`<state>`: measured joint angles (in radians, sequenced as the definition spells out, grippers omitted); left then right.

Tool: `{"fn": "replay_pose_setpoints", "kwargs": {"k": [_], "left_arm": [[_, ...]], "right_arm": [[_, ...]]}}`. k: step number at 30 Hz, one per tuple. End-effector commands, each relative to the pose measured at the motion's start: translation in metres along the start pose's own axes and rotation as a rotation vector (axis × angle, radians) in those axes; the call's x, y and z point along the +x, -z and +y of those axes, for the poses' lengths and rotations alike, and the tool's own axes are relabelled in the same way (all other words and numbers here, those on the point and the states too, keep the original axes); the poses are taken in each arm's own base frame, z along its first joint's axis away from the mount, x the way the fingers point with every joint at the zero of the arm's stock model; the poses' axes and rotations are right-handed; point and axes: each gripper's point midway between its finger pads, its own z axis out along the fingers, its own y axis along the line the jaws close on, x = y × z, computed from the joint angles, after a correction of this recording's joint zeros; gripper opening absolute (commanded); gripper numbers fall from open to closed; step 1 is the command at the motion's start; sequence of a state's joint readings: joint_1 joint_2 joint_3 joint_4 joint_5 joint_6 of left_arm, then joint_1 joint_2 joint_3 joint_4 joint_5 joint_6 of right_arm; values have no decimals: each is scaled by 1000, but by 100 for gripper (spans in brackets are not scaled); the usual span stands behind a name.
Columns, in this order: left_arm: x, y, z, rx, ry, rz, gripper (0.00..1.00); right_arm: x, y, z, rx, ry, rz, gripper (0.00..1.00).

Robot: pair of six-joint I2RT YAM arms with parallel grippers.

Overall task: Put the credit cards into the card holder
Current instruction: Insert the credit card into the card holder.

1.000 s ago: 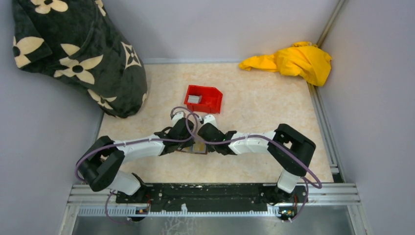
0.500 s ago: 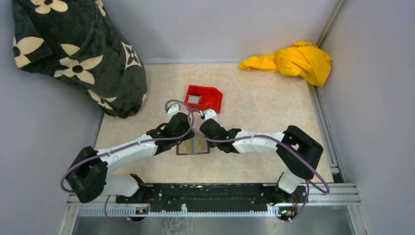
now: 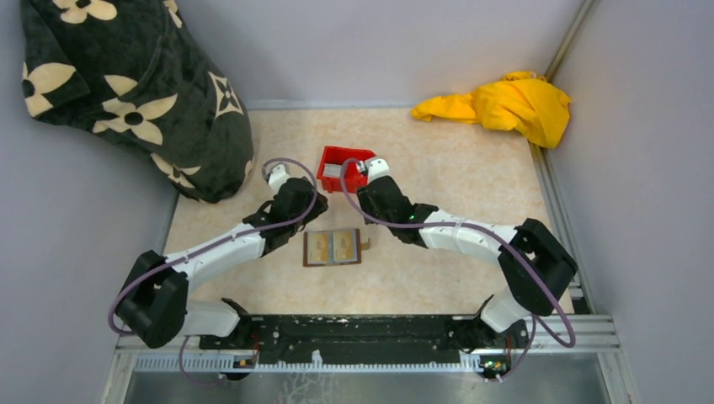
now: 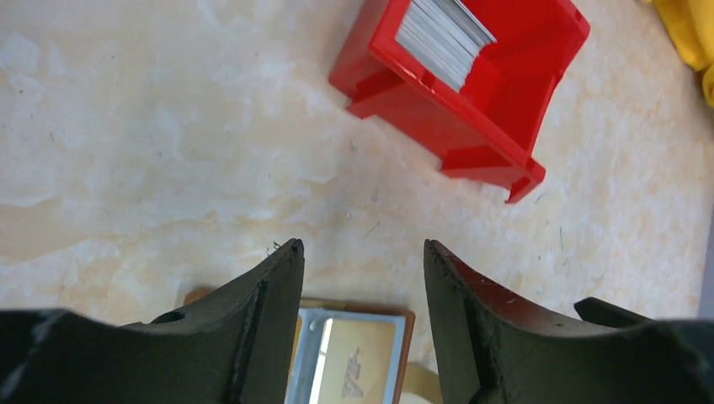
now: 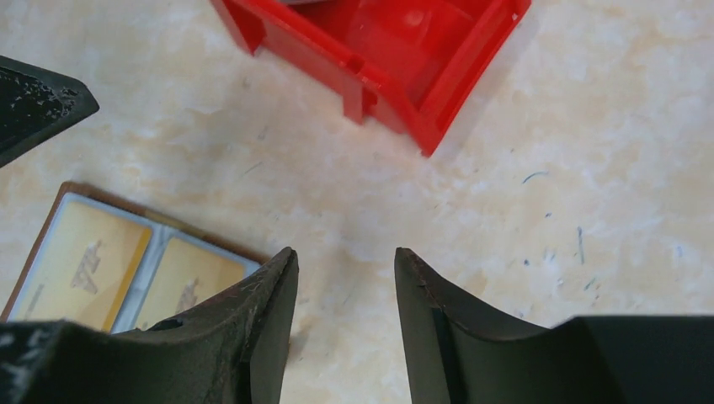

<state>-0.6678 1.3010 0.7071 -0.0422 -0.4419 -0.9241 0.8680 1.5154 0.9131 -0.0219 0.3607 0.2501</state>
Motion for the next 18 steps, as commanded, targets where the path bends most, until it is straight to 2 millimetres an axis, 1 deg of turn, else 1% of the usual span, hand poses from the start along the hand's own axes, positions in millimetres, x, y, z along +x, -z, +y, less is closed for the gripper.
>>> {"fn": "replay_pose_setpoints", "kwargs": {"k": [1,4,9,11,15,18], "left_arm": [[-4,-16,-8,48,84,9,62],[-4,-26,-9,57,114,30,63],[-6,-38,-7,67,160,48,63],[-7,-42,-7,76,173,59,62],[-9,-49,-3,77,190,70,60],[-10,-52,0,76,193,80,58]], "right_arm": [[-62,-3,-3,-63,40,-171,48],[-64,-18,-5,-95,99,-174,48],[-70,-39,2,-148,200,-184,50],[-63,-55,4,-155,232,-161,50],[-66,-75,0,-143,268,-157,50],[-71,-85,-6,-130,275,-166,50]]}}
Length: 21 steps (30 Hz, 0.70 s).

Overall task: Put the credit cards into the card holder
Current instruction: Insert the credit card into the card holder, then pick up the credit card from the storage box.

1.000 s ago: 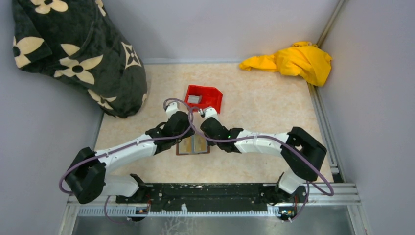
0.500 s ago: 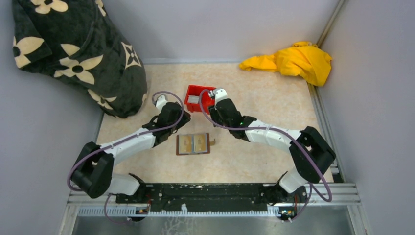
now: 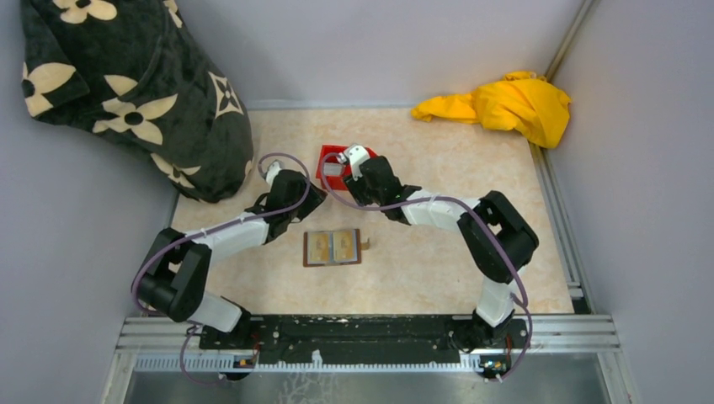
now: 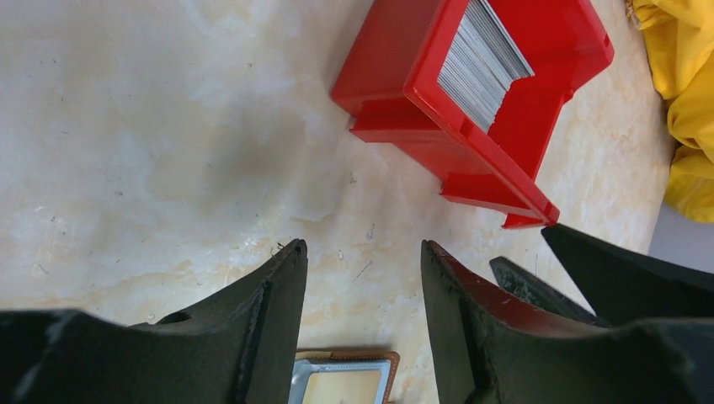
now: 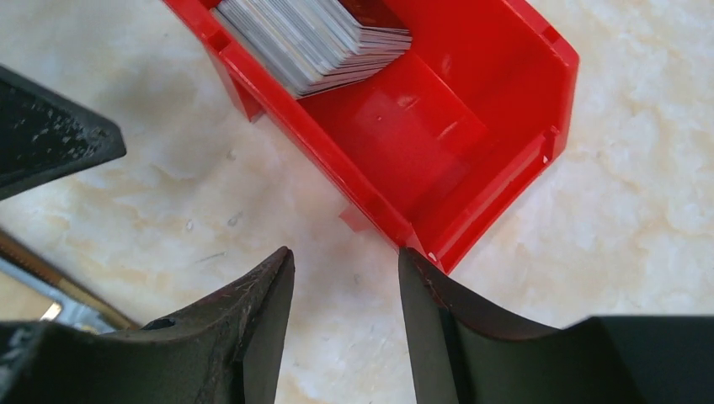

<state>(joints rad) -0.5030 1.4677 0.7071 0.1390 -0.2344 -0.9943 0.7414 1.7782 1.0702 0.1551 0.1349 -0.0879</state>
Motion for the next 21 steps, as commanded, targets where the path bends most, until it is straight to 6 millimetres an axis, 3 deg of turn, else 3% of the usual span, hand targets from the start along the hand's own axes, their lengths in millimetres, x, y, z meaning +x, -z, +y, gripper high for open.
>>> {"fn": "replay_pose_setpoints", "kwargs": {"k": [1,14,21], "left_arm": [[-5,-5,-11,52,29,14,57],[5,-19,-1,40,36,62,50],[3,-29,-3,35,34,68,49]], "right_arm": [[-44,-13,-17,13,34,-120,50],[-54,0,-31,47,84,-135,50],[-62,-12,-47,69,110,-126,54]]}}
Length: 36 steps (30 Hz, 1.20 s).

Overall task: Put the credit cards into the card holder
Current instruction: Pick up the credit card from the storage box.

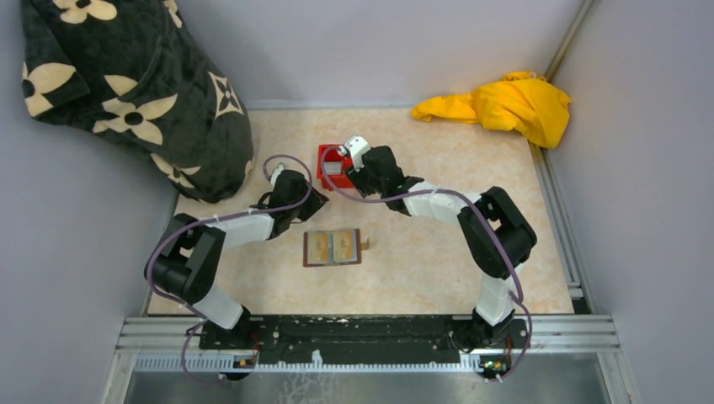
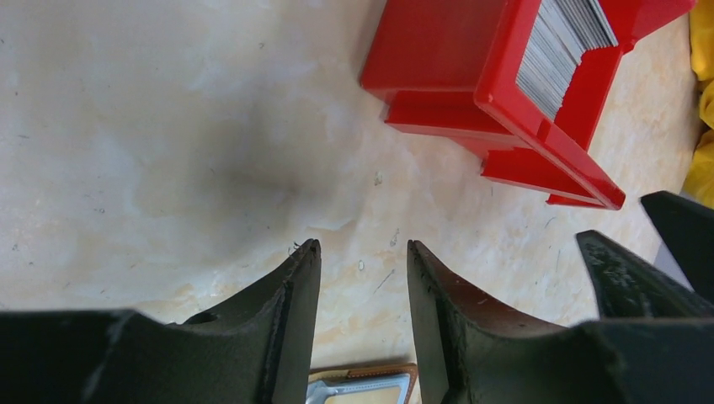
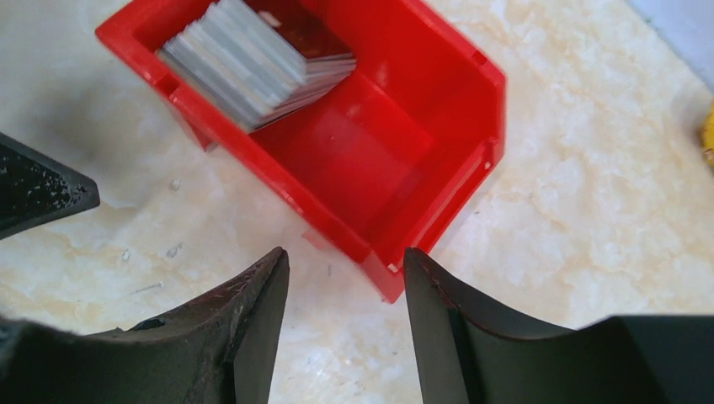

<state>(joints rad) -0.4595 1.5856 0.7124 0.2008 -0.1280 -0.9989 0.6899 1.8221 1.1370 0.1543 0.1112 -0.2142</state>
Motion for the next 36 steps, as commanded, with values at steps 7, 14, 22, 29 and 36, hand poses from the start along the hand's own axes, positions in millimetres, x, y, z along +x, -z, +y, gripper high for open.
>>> {"fn": "replay_pose_setpoints", "kwargs": {"k": [7,14,22,29,36], "left_arm": [[-17,-12,-21,45,17,-12,48],[-18,-17,-19,41,21,1,47],[-16,-22,-13,33,24,18,44],[-17,-34,-12,21,17,35,43],[-27,-49,-17,18,13,34,43]], "right_arm": [[-48,-17,-32,19,16,-94,56],[-40,-26,-17,-97,8,-66,55],[-48,-16,-10,-136,-17,-121,55],[-41,-13,-2,-185,-45,-99,54],[-28,-8,7,-219,-71,-73,54]]}}
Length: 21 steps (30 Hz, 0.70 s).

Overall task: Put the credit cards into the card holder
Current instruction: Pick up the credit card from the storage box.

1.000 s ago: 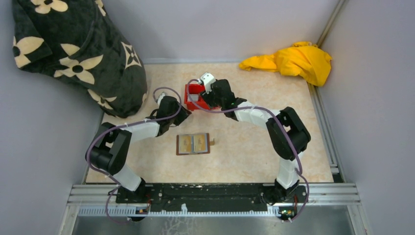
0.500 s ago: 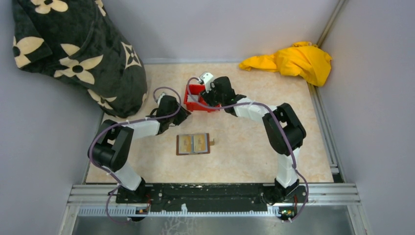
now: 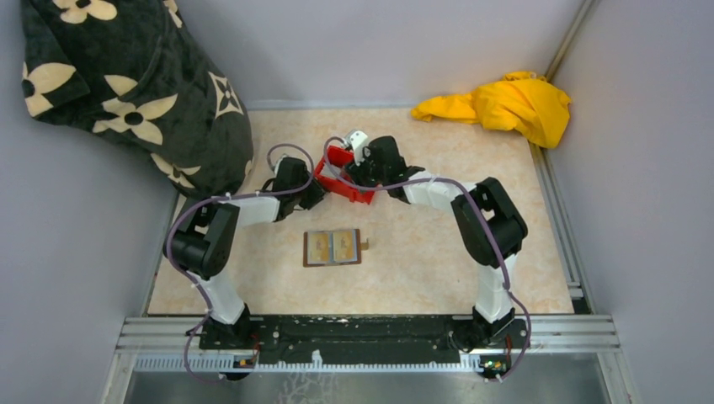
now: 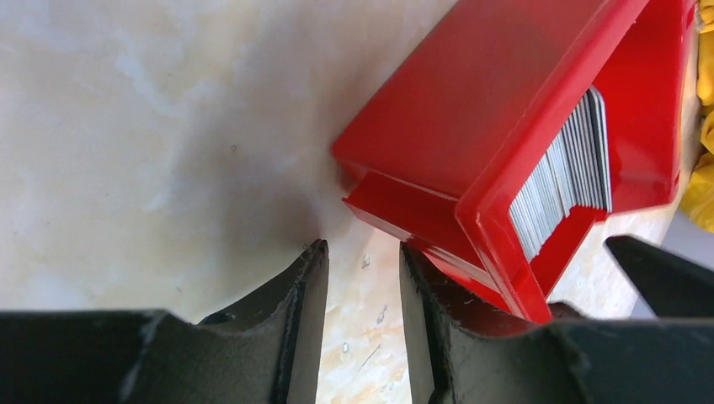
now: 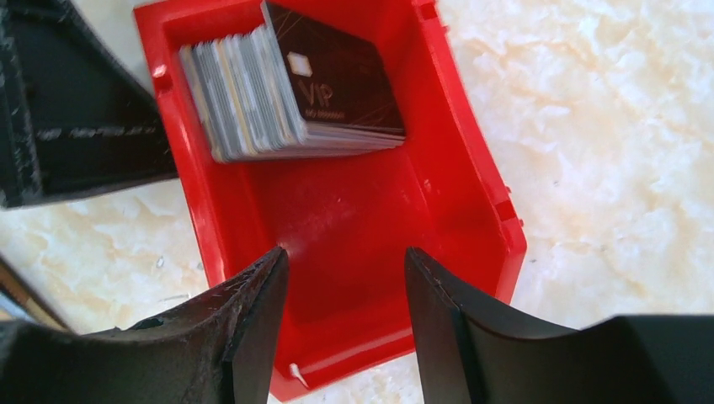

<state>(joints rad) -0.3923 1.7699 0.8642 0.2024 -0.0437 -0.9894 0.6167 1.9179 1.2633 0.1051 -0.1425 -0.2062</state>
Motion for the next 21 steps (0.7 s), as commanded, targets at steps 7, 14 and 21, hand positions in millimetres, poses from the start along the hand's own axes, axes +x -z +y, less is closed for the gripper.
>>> {"fn": "replay_pose_setpoints", "kwargs": {"k": [7,14,21], "left_arm": [[-21,-17,-21,35,-35,-2,43],[-20,-24,-23,34,-54,17,43],[-21,-24,-24,39,-73,21,44]], "right_arm": [[-17,20,13,-63,-51,-61,54],[-23,26,27,-105,-75,-79,54],[-48,27,41,-128,-62,-117,53]]}}
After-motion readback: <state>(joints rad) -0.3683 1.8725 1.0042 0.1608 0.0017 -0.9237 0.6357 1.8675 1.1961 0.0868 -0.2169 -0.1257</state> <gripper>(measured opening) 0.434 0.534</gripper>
